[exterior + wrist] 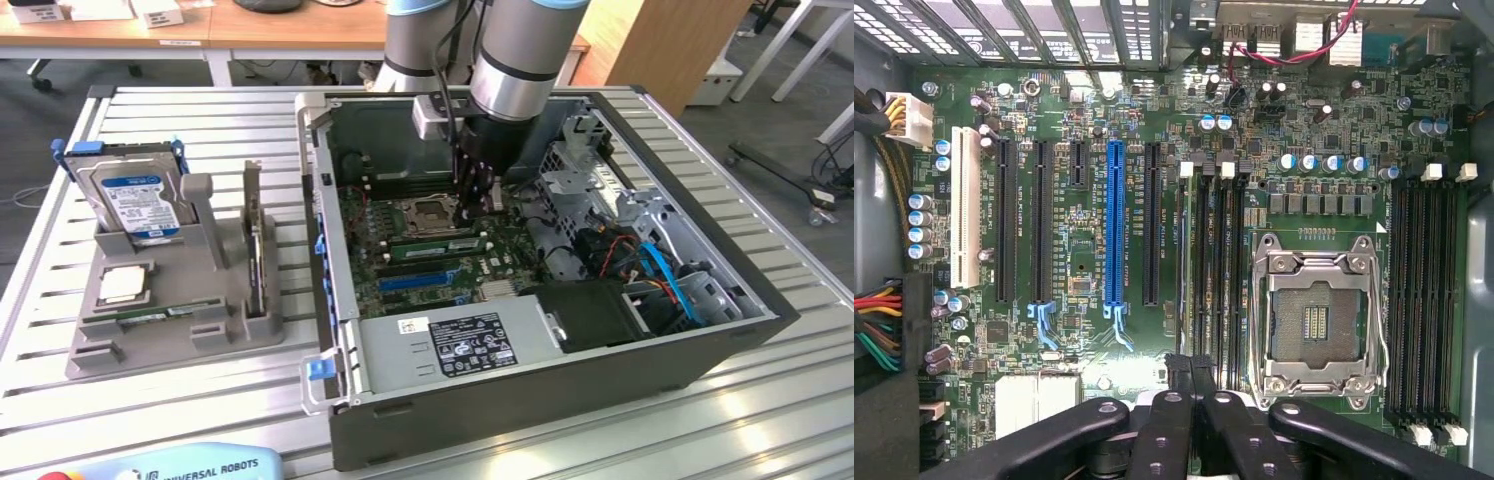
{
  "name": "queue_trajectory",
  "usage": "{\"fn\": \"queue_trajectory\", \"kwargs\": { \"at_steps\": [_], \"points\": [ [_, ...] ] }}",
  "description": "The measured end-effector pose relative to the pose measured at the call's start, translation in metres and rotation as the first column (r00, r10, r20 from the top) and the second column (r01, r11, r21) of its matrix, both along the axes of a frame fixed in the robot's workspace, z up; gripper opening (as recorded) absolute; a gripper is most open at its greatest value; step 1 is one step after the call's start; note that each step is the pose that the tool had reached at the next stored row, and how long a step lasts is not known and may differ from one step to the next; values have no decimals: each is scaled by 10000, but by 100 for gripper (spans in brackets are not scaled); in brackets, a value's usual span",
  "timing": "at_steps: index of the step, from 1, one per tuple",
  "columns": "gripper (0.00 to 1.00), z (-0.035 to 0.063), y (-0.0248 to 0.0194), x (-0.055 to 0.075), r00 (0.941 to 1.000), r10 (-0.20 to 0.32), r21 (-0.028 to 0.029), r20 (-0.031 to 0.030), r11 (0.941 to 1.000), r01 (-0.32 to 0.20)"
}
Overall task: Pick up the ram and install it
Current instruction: 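Press down the ram until it locks into place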
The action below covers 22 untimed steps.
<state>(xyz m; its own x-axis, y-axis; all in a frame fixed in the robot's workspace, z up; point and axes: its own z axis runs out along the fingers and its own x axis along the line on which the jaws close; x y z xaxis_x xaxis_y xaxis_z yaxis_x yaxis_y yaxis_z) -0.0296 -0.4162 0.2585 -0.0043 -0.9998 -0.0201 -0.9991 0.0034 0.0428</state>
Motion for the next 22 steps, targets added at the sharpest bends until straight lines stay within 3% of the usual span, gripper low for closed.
{"fn": "queue_trajectory", "kwargs": {
  "at_steps": [22],
  "points": [
    [10,0,0,133,10000,0,-1,0,10000,0]
  ]
}}
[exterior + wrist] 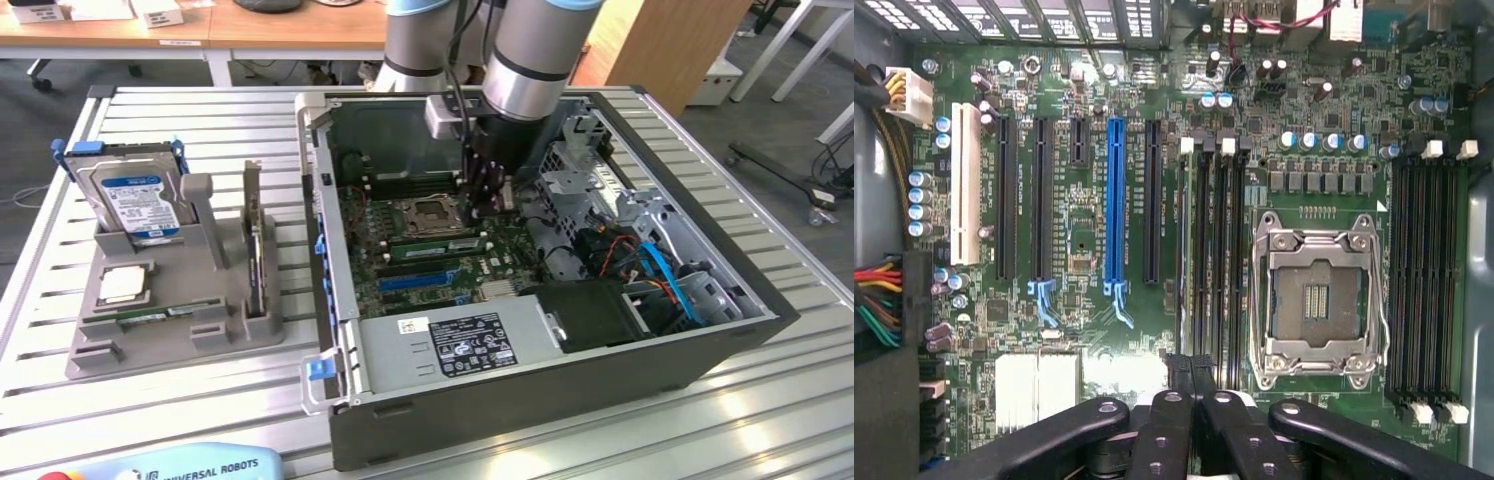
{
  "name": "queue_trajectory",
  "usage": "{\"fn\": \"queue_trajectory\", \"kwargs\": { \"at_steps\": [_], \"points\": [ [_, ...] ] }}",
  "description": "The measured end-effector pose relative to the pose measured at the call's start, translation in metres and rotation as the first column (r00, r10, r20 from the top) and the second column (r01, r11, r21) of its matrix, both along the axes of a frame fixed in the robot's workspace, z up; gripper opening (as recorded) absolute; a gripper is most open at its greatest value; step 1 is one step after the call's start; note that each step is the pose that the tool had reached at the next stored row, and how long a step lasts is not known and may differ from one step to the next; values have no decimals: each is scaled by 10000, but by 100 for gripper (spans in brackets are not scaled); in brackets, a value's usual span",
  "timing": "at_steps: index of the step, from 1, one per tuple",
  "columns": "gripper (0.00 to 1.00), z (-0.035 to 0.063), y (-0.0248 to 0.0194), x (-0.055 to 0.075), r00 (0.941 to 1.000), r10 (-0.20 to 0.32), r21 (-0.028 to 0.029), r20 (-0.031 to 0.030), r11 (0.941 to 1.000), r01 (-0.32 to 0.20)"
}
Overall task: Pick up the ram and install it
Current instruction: 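Press down the ram until it locks into place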
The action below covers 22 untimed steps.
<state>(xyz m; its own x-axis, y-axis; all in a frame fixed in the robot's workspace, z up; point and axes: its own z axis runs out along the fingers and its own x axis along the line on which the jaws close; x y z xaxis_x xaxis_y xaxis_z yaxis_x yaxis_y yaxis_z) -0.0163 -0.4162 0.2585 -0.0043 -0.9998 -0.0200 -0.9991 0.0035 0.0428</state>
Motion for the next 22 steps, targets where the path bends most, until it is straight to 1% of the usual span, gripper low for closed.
{"fn": "queue_trajectory", "kwargs": {
  "at_steps": [11,22],
  "points": [
    [10,0,0,69,10000,1,0,0,10000,-1],
    [10,0,0,86,10000,2,0,0,10000,-2]
  ]
}}
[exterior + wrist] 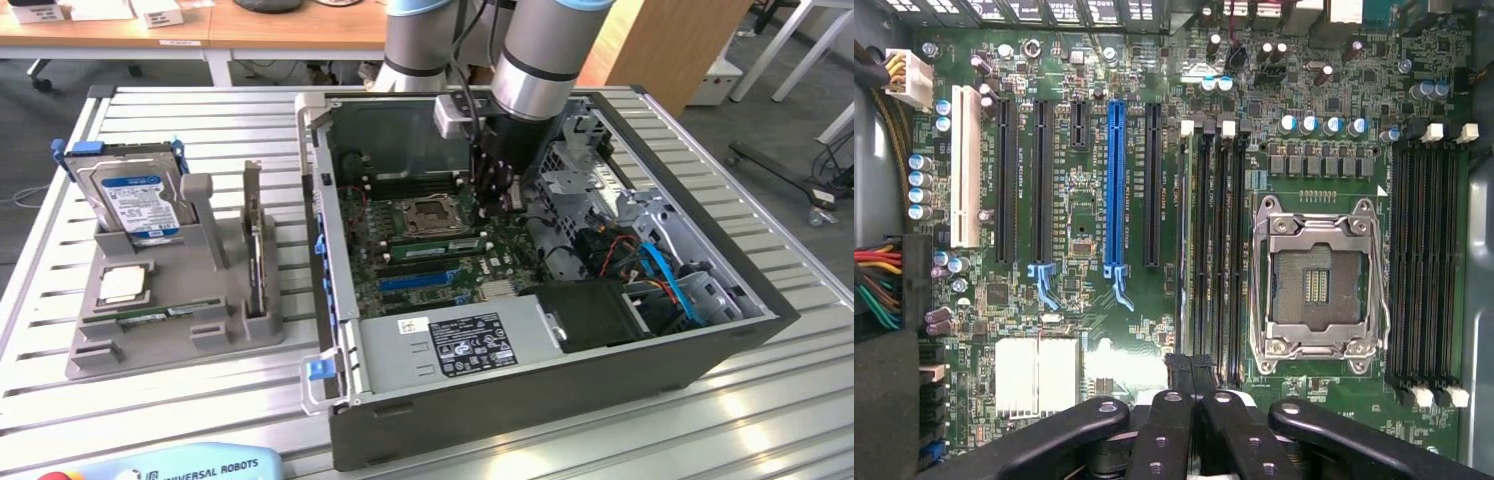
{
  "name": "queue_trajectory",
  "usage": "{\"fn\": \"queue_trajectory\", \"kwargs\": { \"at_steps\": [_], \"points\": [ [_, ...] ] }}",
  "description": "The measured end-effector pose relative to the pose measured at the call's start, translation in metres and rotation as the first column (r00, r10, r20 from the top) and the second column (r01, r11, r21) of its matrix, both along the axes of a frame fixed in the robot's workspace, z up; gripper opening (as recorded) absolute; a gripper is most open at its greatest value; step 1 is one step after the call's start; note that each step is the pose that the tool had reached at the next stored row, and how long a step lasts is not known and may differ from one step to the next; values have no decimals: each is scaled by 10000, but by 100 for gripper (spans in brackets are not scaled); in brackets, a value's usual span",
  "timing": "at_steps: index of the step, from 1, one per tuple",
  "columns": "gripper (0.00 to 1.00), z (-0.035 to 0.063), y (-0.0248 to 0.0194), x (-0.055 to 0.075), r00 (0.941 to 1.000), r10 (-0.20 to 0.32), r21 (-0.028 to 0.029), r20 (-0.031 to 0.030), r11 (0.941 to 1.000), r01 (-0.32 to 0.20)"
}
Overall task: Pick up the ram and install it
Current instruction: 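Press down the ram until it locks into place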
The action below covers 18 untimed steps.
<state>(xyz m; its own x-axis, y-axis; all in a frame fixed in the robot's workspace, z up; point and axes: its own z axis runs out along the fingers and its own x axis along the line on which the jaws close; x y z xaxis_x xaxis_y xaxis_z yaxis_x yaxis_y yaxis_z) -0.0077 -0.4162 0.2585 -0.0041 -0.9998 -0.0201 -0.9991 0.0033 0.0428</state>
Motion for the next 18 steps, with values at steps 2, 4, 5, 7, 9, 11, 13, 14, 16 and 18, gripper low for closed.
{"fn": "queue_trajectory", "kwargs": {
  "at_steps": [2,4,5,7,9,11,13,14,16,18],
  "points": [
    [10,0,0,9,10000,-1,0,0,10000,1],
    [10,0,0,24,10000,-1,1,0,10000,1],
    [10,0,0,33,10000,-1,1,0,10000,1],
    [10,0,0,49,10000,-2,0,0,10000,2],
    [10,0,0,64,10000,-2,1,0,10000,2],
    [10,0,0,79,10000,-1,1,0,10000,1],
    [10,0,0,92,10000,-1,0,0,10000,1],
    [10,0,0,96,10000,-1,0,0,10000,1],
    [10,0,0,98,10000,-2,0,0,10000,2],
    [10,0,0,98,10000,-2,0,0,10000,2]
  ]
}}
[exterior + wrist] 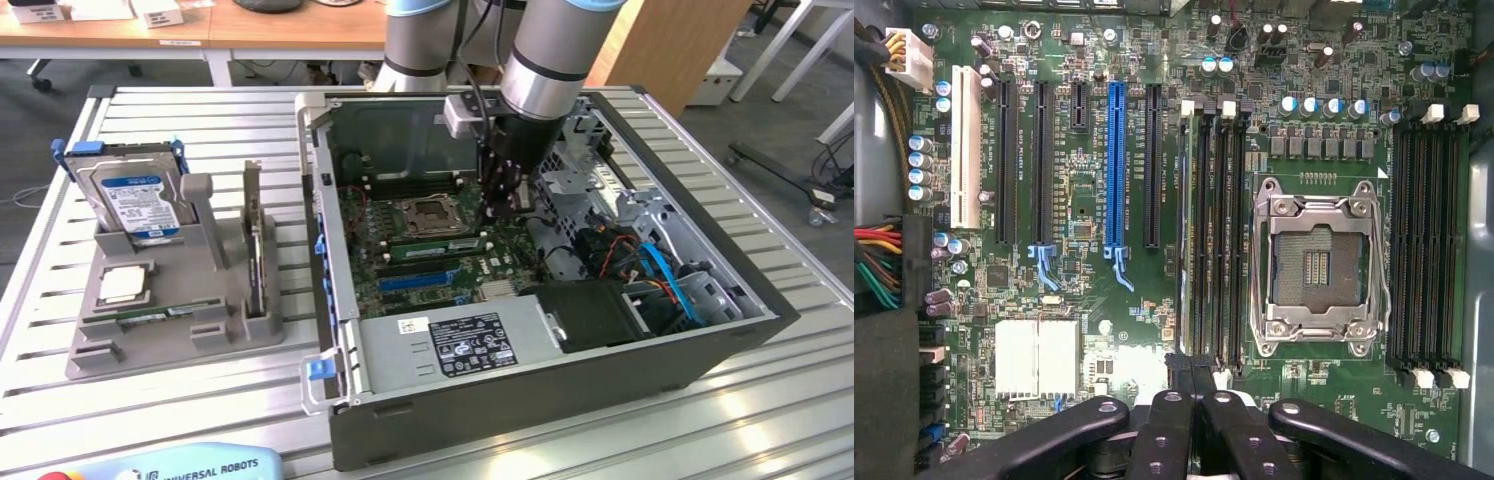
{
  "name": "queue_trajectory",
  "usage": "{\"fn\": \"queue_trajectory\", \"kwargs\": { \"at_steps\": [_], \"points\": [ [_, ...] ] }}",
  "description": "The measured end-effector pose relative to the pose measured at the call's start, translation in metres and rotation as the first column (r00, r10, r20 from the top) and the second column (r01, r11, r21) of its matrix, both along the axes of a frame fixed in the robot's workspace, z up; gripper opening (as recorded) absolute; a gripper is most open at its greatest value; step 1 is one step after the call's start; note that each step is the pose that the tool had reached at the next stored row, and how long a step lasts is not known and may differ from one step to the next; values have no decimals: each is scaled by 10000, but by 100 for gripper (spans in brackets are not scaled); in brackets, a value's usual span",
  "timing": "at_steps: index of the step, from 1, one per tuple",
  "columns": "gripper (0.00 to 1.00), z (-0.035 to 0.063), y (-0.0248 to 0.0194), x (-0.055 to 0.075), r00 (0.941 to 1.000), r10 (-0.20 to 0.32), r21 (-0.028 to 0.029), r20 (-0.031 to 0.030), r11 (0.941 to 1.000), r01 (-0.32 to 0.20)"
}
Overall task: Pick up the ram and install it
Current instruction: 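Press down the ram until it locks into place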
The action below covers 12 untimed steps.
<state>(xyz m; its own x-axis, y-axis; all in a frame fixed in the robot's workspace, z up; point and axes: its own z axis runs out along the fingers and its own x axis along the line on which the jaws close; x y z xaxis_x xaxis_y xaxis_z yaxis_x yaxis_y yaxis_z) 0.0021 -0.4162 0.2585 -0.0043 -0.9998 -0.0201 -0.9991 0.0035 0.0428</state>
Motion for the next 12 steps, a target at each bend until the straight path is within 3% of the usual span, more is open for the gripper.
{"fn": "queue_trajectory", "kwargs": {
  "at_steps": [12],
  "points": [
    [10,-29,0,0,10000,0,3,1,10000,0]
  ]
}}
